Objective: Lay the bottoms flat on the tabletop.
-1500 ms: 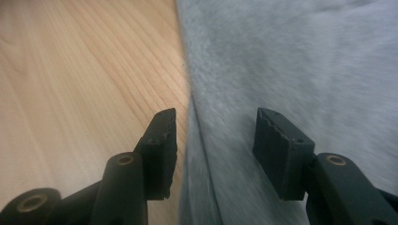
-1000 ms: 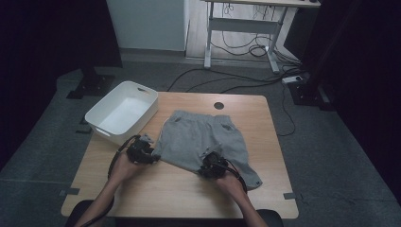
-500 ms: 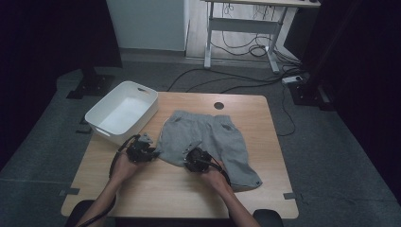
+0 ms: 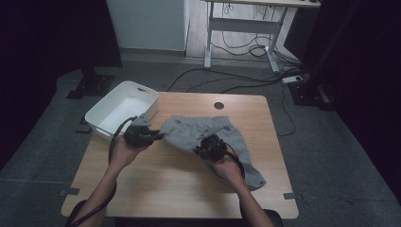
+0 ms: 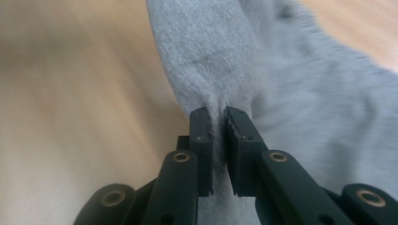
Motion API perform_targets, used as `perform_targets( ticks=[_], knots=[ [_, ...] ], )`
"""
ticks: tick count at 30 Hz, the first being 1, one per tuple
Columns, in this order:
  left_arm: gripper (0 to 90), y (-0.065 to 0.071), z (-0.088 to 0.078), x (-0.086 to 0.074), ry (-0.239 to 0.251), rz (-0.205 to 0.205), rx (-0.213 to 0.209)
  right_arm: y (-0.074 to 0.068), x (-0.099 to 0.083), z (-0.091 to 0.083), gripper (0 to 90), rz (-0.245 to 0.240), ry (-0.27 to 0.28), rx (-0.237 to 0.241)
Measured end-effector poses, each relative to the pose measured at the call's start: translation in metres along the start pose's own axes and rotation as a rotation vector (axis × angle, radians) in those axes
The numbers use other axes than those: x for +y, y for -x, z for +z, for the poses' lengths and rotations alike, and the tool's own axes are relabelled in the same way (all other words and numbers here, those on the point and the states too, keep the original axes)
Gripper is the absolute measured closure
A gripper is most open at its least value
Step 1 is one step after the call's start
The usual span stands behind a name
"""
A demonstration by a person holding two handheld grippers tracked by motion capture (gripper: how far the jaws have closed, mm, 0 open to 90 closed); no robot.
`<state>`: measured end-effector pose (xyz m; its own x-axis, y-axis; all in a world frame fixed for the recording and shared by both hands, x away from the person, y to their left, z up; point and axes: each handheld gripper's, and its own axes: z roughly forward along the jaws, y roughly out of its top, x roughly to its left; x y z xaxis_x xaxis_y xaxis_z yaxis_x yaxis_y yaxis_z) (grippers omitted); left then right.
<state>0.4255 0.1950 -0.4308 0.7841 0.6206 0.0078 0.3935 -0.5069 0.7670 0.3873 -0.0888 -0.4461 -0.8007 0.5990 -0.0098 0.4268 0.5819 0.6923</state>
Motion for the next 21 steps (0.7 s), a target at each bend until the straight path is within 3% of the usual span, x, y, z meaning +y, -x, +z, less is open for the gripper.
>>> perform_targets(
  ticks=[2, 7, 10, 11, 15, 18, 20, 21],
  knots=[
    [77.0, -0.007, 0.019, 0.008, -0.015, 0.003, 0.018, 0.016, 0.003, 0.003, 81.7, 0.024, -0.014, -0.037],
    [75.3, -0.014, 0.064, 0.012, -0.057, -0.006, 0.042, 0.046, -0.012, 0.026, 81.4, 0.104, -0.063, -0.056],
    [64.4, -0.011, 0.082, 0.01, -0.097, 0.005, 0.077, 0.055, -0.026, 0.04, 81.1, 0.142, -0.085, -0.058],
    [57.5, -0.01, 0.085, 0.01, -0.106, 0.01, 0.086, 0.059, -0.035, 0.046, 80.8, 0.168, -0.095, -0.055],
    [48.7, -0.005, 0.084, 0.009, -0.094, 0.02, 0.11, 0.065, -0.044, 0.049, 80.4, 0.199, -0.086, -0.056],
    [46.9, -0.004, 0.077, 0.008, -0.073, 0.024, 0.1, 0.068, -0.048, 0.047, 78.8, 0.214, -0.075, -0.055],
    [47.9, -0.005, 0.076, 0.007, -0.084, 0.018, 0.066, 0.067, -0.046, 0.044, 71.5, 0.209, -0.079, -0.057],
    [49.3, -0.006, 0.077, 0.006, -0.094, 0.019, 0.07, 0.067, -0.044, 0.043, 67.4, 0.202, -0.077, -0.064]
  ],
)
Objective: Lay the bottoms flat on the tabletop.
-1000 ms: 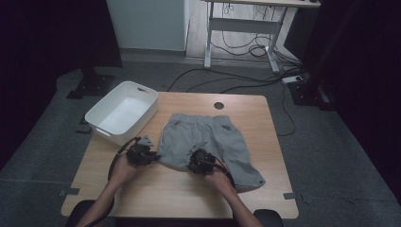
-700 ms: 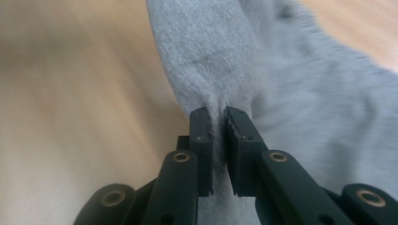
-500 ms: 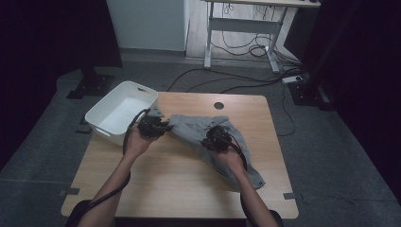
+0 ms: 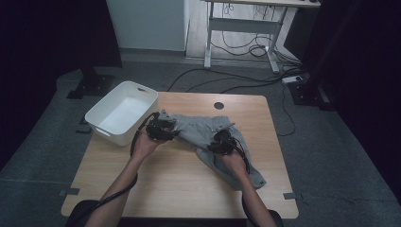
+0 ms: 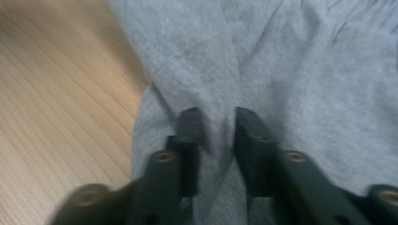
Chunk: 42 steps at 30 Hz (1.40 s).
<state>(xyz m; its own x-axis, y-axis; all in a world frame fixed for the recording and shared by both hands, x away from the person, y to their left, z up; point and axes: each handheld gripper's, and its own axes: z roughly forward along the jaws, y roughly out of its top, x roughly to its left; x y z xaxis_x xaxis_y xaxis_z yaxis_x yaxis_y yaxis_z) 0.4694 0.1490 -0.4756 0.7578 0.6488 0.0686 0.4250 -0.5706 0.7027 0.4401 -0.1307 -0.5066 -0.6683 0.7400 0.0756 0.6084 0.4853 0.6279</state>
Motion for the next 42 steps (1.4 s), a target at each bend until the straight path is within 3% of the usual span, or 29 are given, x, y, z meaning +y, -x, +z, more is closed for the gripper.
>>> perform_targets(
  ticks=[2, 5, 9, 12, 15, 19, 21, 23, 27, 30, 33, 37, 42],
  knots=[
    [57.8, 0.0, 0.002, -0.001, -0.019, -0.009, -0.031, -0.003, 0.004, -0.003, 58.3, -0.004, 0.011, 0.011],
    [68.9, 0.004, -0.001, -0.002, -0.006, -0.007, -0.06, -0.011, 0.01, -0.001, 46.6, -0.041, 0.023, 0.032],
    [74.7, 0.012, -0.016, -0.001, 0.043, -0.023, -0.089, -0.02, 0.013, 0.008, 43.4, -0.089, 0.017, 0.041],
    [77.2, 0.014, -0.03, -0.001, 0.081, -0.039, -0.115, -0.027, 0.011, 0.014, 66.8, -0.124, -0.02, 0.027],
    [77.9, 0.015, -0.046, 0.002, 0.124, -0.041, -0.124, -0.033, 0.011, 0.01, 82.7, -0.134, -0.024, 0.082],
    [75.8, 0.011, -0.06, 0.009, 0.199, -0.067, -0.119, -0.043, 0.017, -0.007, 85.4, -0.143, 0.013, 0.176],
    [70.4, 0.007, -0.059, 0.012, 0.204, -0.079, -0.102, -0.046, 0.022, -0.016, 85.6, -0.132, 0.038, 0.217],
    [64.6, 0.003, -0.051, 0.014, 0.172, -0.082, -0.087, -0.044, 0.026, -0.022, 85.6, -0.124, 0.059, 0.202],
    [52.9, -0.004, -0.028, 0.009, 0.09, -0.081, -0.038, -0.027, 0.029, -0.021, 85.5, -0.074, 0.059, 0.083],
    [45.2, -0.006, -0.021, 0.001, 0.079, -0.091, -0.035, -0.013, 0.024, -0.01, 85.4, -0.022, 0.028, 0.016],
    [41.6, -0.003, -0.022, -0.004, 0.077, -0.066, -0.021, 0.0, 0.015, 0.003, 85.2, 0.028, 0.001, -0.005],
    [42.2, -0.004, -0.027, -0.009, 0.082, -0.042, -0.006, 0.009, 0.007, 0.017, 84.8, 0.053, -0.039, -0.023],
    [48.2, -0.005, -0.026, -0.023, 0.068, -0.045, -0.052, 0.014, -0.001, 0.021, 83.8, 0.074, -0.052, -0.022]
  ],
)
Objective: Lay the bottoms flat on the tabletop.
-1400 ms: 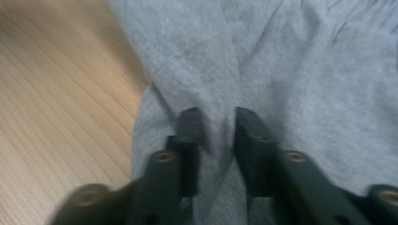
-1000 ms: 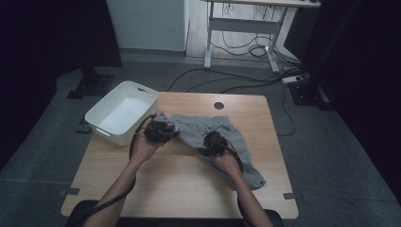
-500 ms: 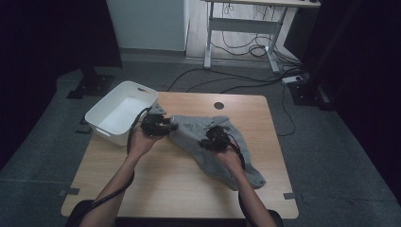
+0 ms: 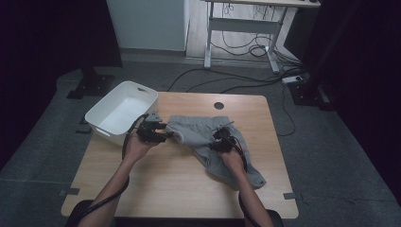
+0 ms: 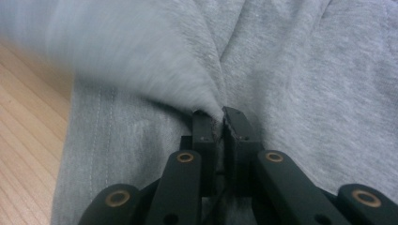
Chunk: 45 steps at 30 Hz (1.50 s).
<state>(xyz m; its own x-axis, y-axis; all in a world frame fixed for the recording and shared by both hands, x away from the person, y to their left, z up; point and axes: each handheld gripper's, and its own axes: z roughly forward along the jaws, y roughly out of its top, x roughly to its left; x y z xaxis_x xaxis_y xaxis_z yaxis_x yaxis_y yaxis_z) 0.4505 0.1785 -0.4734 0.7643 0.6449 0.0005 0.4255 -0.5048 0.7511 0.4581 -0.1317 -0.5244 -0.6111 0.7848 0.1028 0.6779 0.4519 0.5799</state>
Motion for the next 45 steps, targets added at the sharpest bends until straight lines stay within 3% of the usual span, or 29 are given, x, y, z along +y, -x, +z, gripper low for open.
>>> perform_targets(
  ticks=[2, 5, 9, 12, 17, 22, 25, 28, 29, 30, 33, 34, 37, 41, 42, 43, 45],
  knots=[
    [51.1, 0.002, 0.006, -0.006, -0.031, 0.013, -0.019, 0.0, 0.0, 0.0, 82.7, -0.006, 0.0, -0.002],
    [53.3, 0.005, 0.013, -0.014, -0.073, 0.037, -0.011, -0.001, 0.001, -0.002, 78.8, -0.014, -0.005, -0.007],
    [53.2, 0.003, 0.012, -0.026, -0.077, 0.021, 0.002, -0.002, -0.001, -0.009, 66.4, -0.033, 0.001, -0.008],
    [52.0, -0.001, 0.007, -0.033, -0.072, 0.004, 0.009, -0.011, 0.0, -0.018, 56.8, -0.068, 0.027, 0.008],
    [49.6, -0.006, 0.002, -0.043, -0.07, -0.026, 0.01, -0.046, 0.011, -0.022, 51.5, -0.17, 0.055, 0.062],
    [48.5, -0.009, -0.002, -0.053, -0.069, -0.041, 0.008, -0.09, 0.021, -0.007, 46.2, -0.309, 0.053, 0.155],
    [47.8, -0.01, -0.004, -0.059, -0.065, -0.051, 0.001, -0.11, 0.022, 0.011, 39.4, -0.388, 0.013, 0.161],
    [47.3, -0.01, -0.006, -0.063, -0.068, -0.05, -0.003, -0.118, 0.021, 0.028, 40.0, -0.43, -0.02, 0.12],
    [47.3, -0.01, -0.007, -0.064, -0.067, -0.051, -0.005, -0.119, 0.02, 0.033, 43.9, -0.433, -0.033, 0.112],
    [47.3, -0.01, -0.007, -0.065, -0.065, -0.053, -0.006, -0.118, 0.02, 0.035, 51.4, -0.417, -0.017, 0.124],
    [47.3, -0.01, -0.009, -0.067, -0.059, -0.054, -0.008, -0.116, 0.023, 0.035, 77.2, -0.394, -0.017, 0.097],
    [47.4, -0.009, -0.009, -0.067, -0.057, -0.053, -0.009, -0.116, 0.024, 0.034, 80.1, -0.391, -0.028, 0.094],
    [47.4, -0.006, -0.013, -0.065, -0.046, -0.036, -0.019, -0.112, 0.027, 0.025, 82.3, -0.344, -0.017, 0.182],
    [47.4, 0.002, -0.016, -0.056, -0.034, 0.011, -0.042, -0.108, 0.039, -0.008, 82.5, -0.272, 0.085, 0.301],
    [47.4, 0.004, -0.016, -0.053, -0.029, 0.018, -0.046, -0.104, 0.05, -0.024, 82.4, -0.253, 0.126, 0.315],
    [47.4, 0.006, -0.015, -0.05, -0.025, 0.028, -0.052, -0.104, 0.05, -0.024, 82.4, -0.253, 0.126, 0.315],
    [47.4, 0.01, -0.012, -0.044, -0.022, 0.041, -0.068, -0.097, 0.058, -0.033, 82.2, -0.227, 0.141, 0.27]
  ],
)
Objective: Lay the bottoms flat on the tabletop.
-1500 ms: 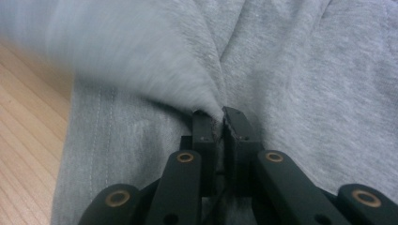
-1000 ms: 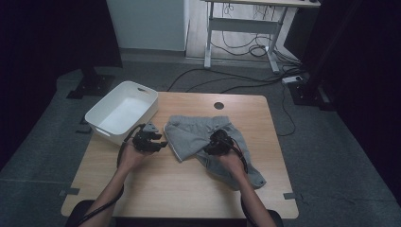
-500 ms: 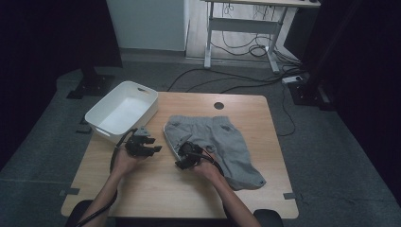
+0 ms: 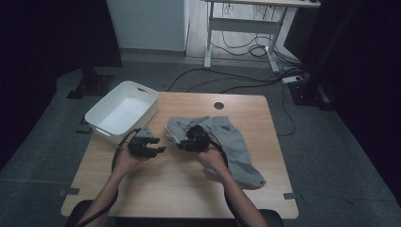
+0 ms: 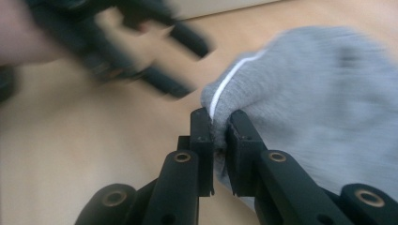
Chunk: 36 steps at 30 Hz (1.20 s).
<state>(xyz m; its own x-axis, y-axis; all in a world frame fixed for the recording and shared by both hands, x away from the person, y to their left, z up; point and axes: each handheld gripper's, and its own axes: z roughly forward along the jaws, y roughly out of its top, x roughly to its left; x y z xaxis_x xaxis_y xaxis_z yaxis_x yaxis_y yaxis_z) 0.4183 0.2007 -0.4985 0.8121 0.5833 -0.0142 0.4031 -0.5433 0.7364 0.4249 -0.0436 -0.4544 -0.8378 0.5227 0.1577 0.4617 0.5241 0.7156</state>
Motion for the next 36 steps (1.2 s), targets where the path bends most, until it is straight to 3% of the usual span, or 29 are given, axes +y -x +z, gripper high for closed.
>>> perform_targets(
  ticks=[2, 5, 7, 11, 14, 16, 19, 22, 26, 30, 34, 36],
  knots=[
    [47.4, 0.004, 0.006, 0.007, -0.01, 0.023, 0.0, 0.011, 0.002, -0.002, 82.0, 0.025, -0.015, -0.045],
    [47.0, 0.005, 0.018, 0.016, -0.042, 0.05, 0.025, 0.027, -0.002, 0.001, 81.9, 0.065, -0.024, -0.06],
    [46.8, 0.003, 0.027, 0.02, -0.054, 0.045, 0.021, 0.034, -0.006, 0.001, 81.9, 0.086, -0.025, -0.062],
    [46.9, 0.002, 0.043, 0.025, -0.069, 0.044, 0.034, 0.04, -0.009, -0.001, 81.7, 0.111, -0.018, -0.051],
    [46.8, 0.0, 0.051, 0.027, -0.083, 0.033, 0.074, 0.041, -0.01, -0.002, 81.7, 0.116, -0.021, -0.044],
    [47.0, -0.002, 0.055, 0.028, -0.081, 0.018, 0.064, 0.04, -0.01, -0.001, 81.6, 0.114, -0.024, -0.039],
    [55.8, -0.003, 0.059, 0.028, -0.097, 0.012, 0.067, 0.039, -0.01, 0.0, 81.5, 0.114, -0.027, -0.032],
    [75.4, -0.002, 0.059, 0.027, -0.107, -0.014, 0.053, 0.038, -0.011, 0.001, 81.2, 0.111, -0.031, -0.033],
    [81.9, 0.004, 0.048, 0.027, -0.106, -0.033, 0.007, 0.038, -0.011, 0.0, 75.9, 0.097, -0.032, -0.065],
    [82.4, 0.008, 0.021, 0.023, -0.052, -0.087, -0.039, 0.041, -0.012, -0.007, 54.6, 0.105, -0.01, -0.123],
    [82.4, 0.011, -0.008, 0.012, -0.024, -0.112, -0.049, 0.043, -0.017, -0.014, 43.6, 0.103, 0.003, -0.148],
    [82.3, 0.012, -0.022, 0.003, -0.016, -0.124, -0.056, 0.043, -0.022, -0.017, 40.4, 0.084, -0.011, -0.185]
  ],
)
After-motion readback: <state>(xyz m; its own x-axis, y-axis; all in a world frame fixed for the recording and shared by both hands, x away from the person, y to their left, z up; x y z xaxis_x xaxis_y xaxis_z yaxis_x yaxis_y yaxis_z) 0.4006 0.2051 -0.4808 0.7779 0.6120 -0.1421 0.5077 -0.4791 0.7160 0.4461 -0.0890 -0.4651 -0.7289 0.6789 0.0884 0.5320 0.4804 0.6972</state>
